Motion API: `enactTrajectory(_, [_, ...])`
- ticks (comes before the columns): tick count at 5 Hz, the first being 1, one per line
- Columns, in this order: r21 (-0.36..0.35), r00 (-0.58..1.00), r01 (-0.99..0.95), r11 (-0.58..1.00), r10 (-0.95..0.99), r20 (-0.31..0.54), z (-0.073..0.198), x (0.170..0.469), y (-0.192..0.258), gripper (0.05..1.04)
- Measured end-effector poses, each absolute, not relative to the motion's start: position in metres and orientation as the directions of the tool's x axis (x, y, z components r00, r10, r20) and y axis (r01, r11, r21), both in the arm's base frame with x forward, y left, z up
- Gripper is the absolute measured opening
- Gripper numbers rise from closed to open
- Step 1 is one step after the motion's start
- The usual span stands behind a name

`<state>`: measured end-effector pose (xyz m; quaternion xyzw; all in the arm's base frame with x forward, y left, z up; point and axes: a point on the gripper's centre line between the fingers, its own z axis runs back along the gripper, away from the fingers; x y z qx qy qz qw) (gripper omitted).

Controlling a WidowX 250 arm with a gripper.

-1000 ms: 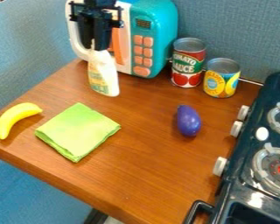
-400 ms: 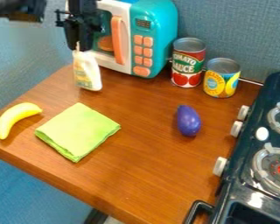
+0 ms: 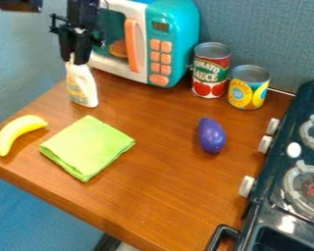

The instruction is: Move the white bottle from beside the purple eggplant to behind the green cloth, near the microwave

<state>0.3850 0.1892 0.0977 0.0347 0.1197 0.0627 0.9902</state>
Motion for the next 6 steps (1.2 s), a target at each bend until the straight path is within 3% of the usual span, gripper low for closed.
enactTrajectory(1, [0.087, 0.964, -0.097, 0.991, 0.116, -0.239, 0.099, 0.378, 0.188, 0.423])
enactTrajectory(3, [0.046, 0.972, -0.082, 0.996, 0.090, -0.216, 0.118, 0.382, 0.184, 0.986])
enactTrajectory(4, [0.043, 0.973, -0.069, 0.997, 0.077, -0.218, 0.108, 0.378, 0.181, 1.006])
enactTrajectory(5, [0.090, 0.984, -0.049, 0.995, 0.064, -0.168, 0.130, 0.364, 0.160, 1.003])
enactTrajectory(6, [0.101, 0.978, 0.105, 0.989, -0.084, -0.192, 0.131, 0.350, 0.101, 1.001])
